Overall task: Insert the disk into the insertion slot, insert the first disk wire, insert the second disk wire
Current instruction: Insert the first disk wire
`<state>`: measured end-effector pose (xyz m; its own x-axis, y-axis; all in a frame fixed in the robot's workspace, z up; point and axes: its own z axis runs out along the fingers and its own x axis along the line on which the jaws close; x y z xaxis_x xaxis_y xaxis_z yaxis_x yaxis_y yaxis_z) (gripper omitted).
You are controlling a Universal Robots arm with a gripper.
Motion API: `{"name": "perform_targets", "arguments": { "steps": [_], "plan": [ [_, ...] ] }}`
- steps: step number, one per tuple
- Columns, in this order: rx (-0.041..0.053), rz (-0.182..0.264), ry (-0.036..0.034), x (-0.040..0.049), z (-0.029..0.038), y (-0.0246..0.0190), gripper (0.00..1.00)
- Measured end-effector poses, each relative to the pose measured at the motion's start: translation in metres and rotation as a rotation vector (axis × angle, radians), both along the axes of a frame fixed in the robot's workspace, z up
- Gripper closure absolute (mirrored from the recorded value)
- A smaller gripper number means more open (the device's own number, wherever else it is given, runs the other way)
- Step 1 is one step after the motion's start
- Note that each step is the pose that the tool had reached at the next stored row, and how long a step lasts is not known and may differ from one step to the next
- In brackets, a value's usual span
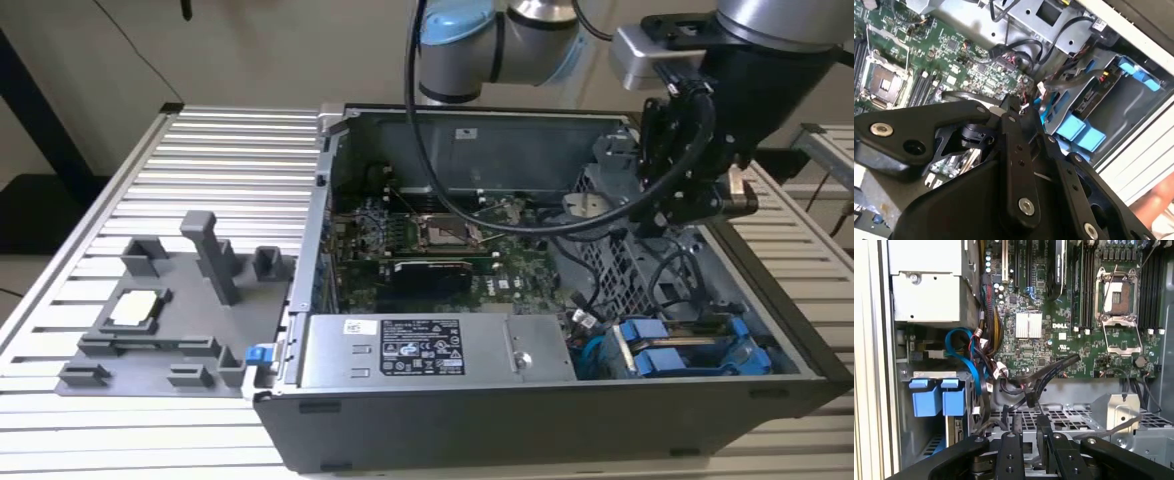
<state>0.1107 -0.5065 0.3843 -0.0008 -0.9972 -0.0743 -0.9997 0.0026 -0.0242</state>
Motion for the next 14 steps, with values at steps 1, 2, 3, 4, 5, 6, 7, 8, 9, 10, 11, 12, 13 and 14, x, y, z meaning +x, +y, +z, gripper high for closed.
{"name": "perform_targets", "arguments": {
  "steps": [1, 2, 3, 4, 5, 6, 7, 8, 9, 10, 11, 12, 13, 14],
  "plan": [
    [0.0000, 0.001, 0.0001, -0.0019, 0.0000, 0.0000, 0.73],
    [0.0001, 0.003, 0.0001, -0.0034, 0.0000, 0.0000, 0.73],
    [0.0000, 0.011, 0.0001, -0.0040, -0.0001, 0.0000, 0.73],
    [-0.0001, 0.025, 0.0001, -0.0041, -0.0002, 0.0000, 0.73],
    [0.0001, 0.039, 0.0000, -0.0043, -0.0004, 0.0000, 0.73],
    [0.0005, 0.053, 0.0001, -0.0045, -0.0007, 0.0000, 0.73],
    [0.0007, 0.066, 0.0001, -0.0049, -0.0009, 0.0000, 0.73],
    [0.0010, 0.076, 0.0001, -0.0054, -0.0011, 0.0000, 0.73],
    [0.0015, 0.084, 0.0000, -0.0063, -0.0015, 0.0000, 0.73],
    [0.0016, 0.091, 0.0000, -0.0073, -0.0016, 0.0000, 0.73],
    [0.0014, 0.095, 0.0000, -0.0089, -0.0016, 0.0000, 0.73],
    [0.0014, 0.098, 0.0000, -0.0111, -0.0017, 0.0000, 0.73],
    [0.0014, 0.099, 0.0000, -0.0136, -0.0018, 0.0000, 0.73],
    [0.0015, 0.100, 0.0000, -0.0166, -0.0019, 0.0000, 0.73]
  ]
}}
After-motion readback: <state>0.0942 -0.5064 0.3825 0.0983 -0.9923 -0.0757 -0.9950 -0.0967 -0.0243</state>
